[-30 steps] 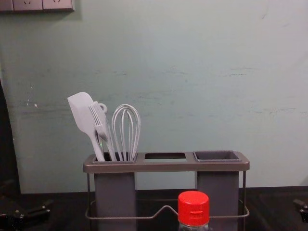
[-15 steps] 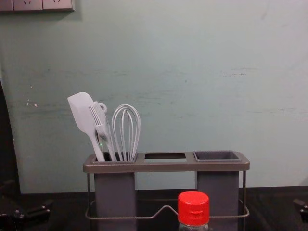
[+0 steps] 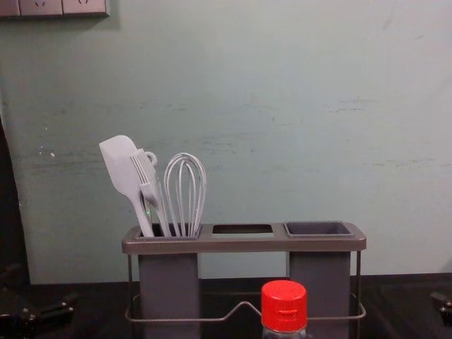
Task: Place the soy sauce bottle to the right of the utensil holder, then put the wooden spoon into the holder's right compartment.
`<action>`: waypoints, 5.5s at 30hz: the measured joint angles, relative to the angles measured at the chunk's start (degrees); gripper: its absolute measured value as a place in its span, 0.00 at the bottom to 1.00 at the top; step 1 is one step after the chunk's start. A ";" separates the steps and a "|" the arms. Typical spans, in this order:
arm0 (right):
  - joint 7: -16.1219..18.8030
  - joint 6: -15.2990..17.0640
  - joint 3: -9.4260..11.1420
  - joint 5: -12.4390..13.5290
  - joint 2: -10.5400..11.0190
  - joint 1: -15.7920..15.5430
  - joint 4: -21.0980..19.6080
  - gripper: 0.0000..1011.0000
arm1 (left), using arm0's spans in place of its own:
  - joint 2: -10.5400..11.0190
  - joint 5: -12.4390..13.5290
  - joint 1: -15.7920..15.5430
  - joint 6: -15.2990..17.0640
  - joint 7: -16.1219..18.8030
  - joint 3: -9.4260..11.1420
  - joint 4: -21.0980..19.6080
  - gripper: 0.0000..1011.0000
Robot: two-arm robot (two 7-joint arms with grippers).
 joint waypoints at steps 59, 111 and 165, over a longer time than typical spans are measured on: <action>0.23 -0.55 0.64 -1.20 0.39 -0.62 -0.39 0.99 | 0.00 0.00 0.00 0.00 0.00 0.00 0.00 0.99; 19.72 -4.16 7.29 8.43 8.84 -24.86 -27.93 0.99 | 0.00 0.00 0.00 0.00 0.00 0.00 0.00 0.99; 24.87 5.00 2.64 3.26 -8.80 -15.47 -23.22 0.85 | 0.00 0.00 0.00 0.00 0.00 0.00 0.00 0.99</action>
